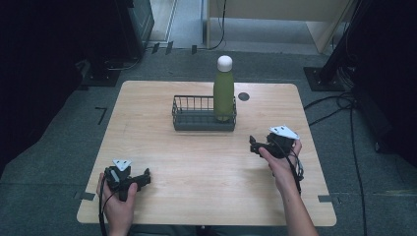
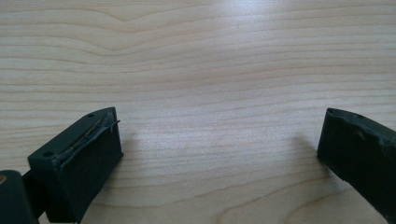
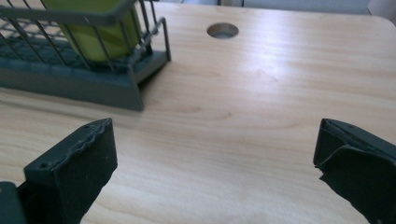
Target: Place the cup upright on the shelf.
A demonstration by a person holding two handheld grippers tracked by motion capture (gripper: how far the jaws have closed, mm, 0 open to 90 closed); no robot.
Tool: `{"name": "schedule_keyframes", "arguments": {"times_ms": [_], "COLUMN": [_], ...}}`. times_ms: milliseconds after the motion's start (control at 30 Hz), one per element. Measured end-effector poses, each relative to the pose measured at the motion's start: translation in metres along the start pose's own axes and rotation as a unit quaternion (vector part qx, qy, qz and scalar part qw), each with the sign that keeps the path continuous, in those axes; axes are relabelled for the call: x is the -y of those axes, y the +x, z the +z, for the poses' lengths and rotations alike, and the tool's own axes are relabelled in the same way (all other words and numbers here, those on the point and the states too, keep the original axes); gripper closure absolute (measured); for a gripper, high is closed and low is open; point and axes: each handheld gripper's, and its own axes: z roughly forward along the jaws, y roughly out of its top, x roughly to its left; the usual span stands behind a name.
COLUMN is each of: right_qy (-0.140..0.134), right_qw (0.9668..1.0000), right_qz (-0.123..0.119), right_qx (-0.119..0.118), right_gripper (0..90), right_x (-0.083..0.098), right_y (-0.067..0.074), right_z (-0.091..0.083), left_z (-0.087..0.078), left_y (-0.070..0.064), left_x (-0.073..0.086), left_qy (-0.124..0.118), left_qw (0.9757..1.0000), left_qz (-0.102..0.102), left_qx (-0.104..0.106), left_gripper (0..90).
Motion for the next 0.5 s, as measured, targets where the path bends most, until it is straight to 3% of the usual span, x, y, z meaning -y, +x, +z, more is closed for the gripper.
{"name": "schedule_keyframes", "arguments": {"times_ms": [500], "right_qy": [0.018], "right_qw": [0.9993], "right_qz": [0.026], "right_qx": [0.02], "right_gripper": [0.0], "right_x": [0.044], "right_y": [-0.034], "right_z": [-0.018], "left_z": [0.0], "left_y": [0.0], "left_x": [0.0], "left_qy": [0.0], "left_qw": [1.0], "left_qz": [0.0], "left_qx": [0.0], "left_gripper": [0.0]}}
